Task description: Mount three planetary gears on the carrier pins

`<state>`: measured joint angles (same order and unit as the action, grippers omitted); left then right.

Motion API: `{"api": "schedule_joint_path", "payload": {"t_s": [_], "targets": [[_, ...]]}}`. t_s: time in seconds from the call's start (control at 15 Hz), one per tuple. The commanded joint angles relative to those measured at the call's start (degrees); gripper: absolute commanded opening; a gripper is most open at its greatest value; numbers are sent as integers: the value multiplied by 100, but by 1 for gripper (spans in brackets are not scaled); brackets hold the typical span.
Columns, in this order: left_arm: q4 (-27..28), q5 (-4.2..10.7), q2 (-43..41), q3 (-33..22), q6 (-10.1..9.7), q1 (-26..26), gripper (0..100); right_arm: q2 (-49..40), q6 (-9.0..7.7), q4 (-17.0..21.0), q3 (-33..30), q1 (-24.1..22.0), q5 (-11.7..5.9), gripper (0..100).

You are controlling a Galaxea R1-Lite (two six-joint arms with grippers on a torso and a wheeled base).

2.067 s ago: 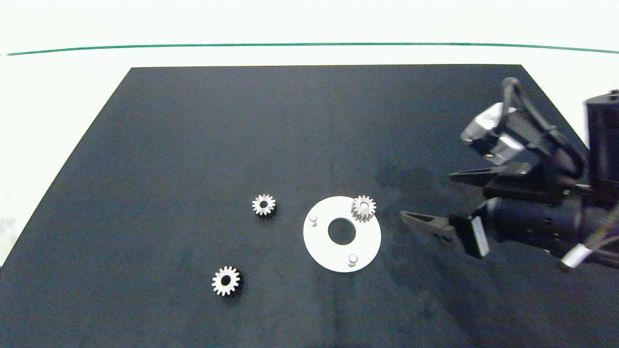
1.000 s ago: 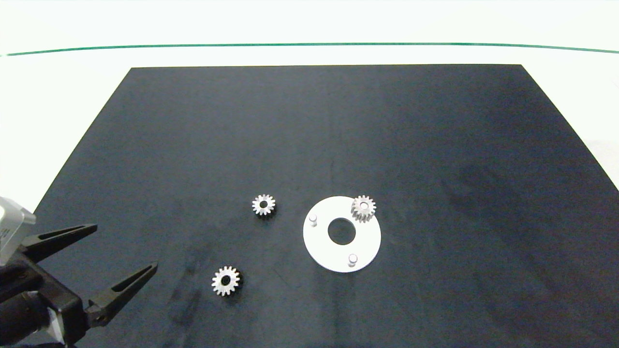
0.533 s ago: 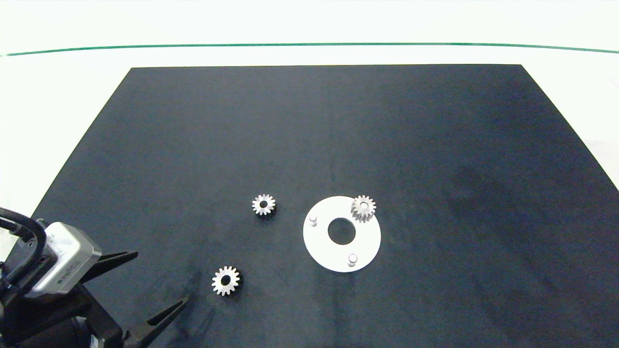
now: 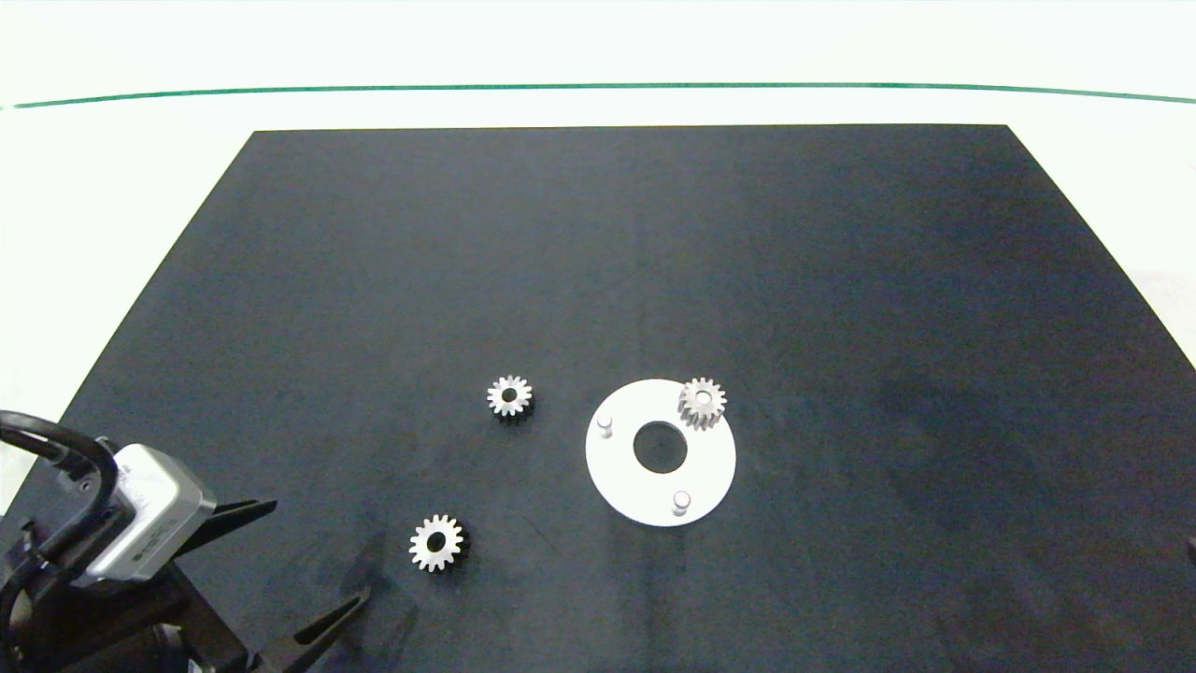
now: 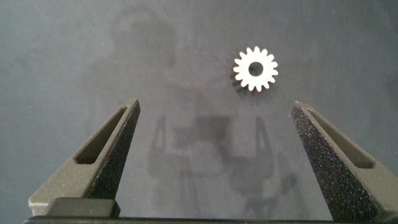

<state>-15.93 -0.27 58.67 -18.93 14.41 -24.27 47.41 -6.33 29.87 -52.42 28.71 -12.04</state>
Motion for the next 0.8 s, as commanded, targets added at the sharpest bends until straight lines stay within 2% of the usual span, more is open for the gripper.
{"api": "schedule_joint_path", "payload": {"t_s": [0.07, 0.13, 0.27, 0.4, 0.53, 0.6, 0.67, 0.73, 0.8], "targets": [[-15, 18, 259, 21, -17, -192, 100, -56, -167, 195, 12, 3, -8, 100], [-15, 18, 373, 39, -17, -280, 100, -56, -237, 213, 39, 3, 0, 100], [-41, 18, 716, 179, -43, -456, 100, -56, -255, 239, 92, 3, -8, 100], [-156, 27, 935, 241, -105, -930, 100, -65, -264, 239, 92, 3, -8, 100], [-507, 27, 1164, 232, -140, -1097, 100, -74, -281, 248, 100, 12, 0, 100], [-929, 53, 1410, 267, -123, -1088, 100, -127, -281, 283, 100, 12, 0, 100], [-1202, 159, 1533, 329, -123, -1088, 100, -162, -290, 292, 92, 12, 0, 100], [-1342, 361, 1639, 346, -114, -1088, 100, -171, -290, 292, 92, 12, 0, 100], [-1377, 501, 1718, 364, -96, -1097, 100, -179, -290, 292, 92, 12, 0, 100]]}}
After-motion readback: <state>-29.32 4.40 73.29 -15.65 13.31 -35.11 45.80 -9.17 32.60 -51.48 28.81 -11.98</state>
